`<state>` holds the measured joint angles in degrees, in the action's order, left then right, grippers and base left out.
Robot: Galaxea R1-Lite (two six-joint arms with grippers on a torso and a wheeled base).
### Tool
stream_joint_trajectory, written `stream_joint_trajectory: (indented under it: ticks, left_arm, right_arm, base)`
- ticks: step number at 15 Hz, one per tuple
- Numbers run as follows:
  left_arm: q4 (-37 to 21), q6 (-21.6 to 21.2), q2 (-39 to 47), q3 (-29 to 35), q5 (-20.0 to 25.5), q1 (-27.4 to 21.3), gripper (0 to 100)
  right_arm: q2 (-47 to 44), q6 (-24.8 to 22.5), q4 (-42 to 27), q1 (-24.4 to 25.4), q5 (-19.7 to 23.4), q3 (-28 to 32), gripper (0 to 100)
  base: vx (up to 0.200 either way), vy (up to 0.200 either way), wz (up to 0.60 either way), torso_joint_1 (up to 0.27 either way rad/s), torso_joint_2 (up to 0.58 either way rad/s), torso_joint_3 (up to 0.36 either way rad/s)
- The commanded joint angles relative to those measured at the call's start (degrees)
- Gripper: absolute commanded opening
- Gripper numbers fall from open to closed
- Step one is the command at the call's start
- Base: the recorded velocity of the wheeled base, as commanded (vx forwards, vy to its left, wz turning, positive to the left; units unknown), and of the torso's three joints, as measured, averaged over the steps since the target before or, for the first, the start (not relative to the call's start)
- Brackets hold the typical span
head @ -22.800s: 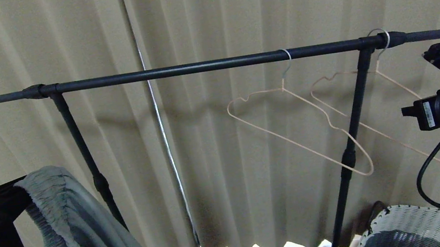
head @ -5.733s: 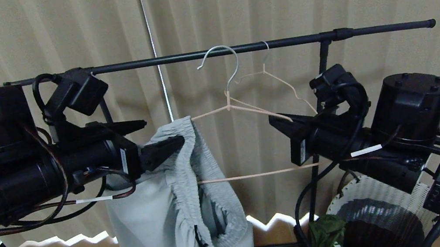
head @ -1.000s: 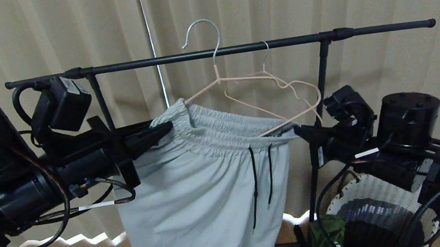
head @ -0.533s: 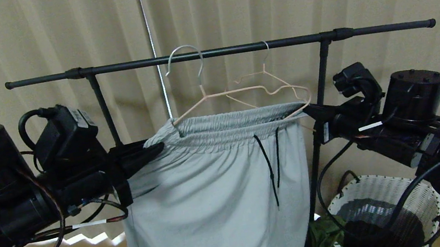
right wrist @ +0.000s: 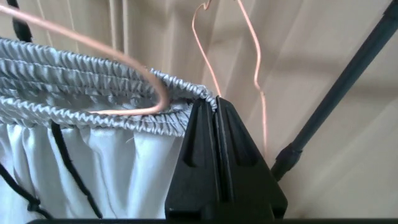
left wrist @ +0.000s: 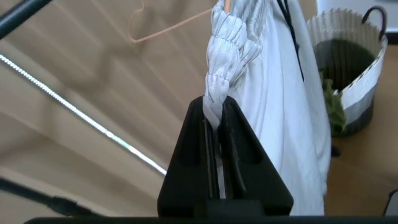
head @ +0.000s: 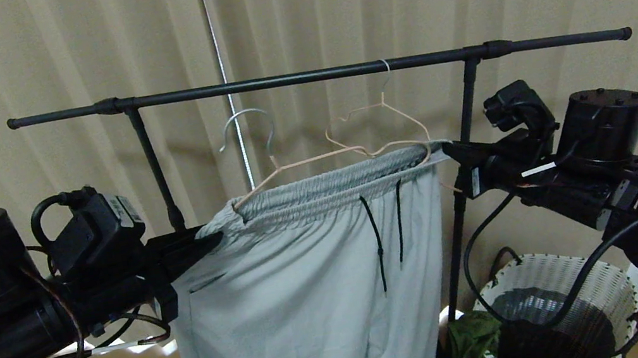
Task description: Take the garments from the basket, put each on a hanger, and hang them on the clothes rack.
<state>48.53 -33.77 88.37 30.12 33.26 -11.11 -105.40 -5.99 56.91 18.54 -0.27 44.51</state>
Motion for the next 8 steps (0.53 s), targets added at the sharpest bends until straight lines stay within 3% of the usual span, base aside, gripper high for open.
stream_joint_trajectory:
  ticks: [1,8]
  left_arm:
    - [-0.10,-0.69,0.31,-0.94,-0.03,0.56,0]
    - [-0.19,-6.05,1.98,-3.58,-0.03,0.38,0]
  right_arm:
    - [0.11,-0.08,0.05,-0.35,0.00,0.23,0]
    - [0.28,-7.11,-0.04,1.94,0.27,1.46,0]
  base:
    - [0.000,0.000,0.00,0.000,0.00,0.000]
    - [0.000,0.000,0.00,0.000,0.00,0.000]
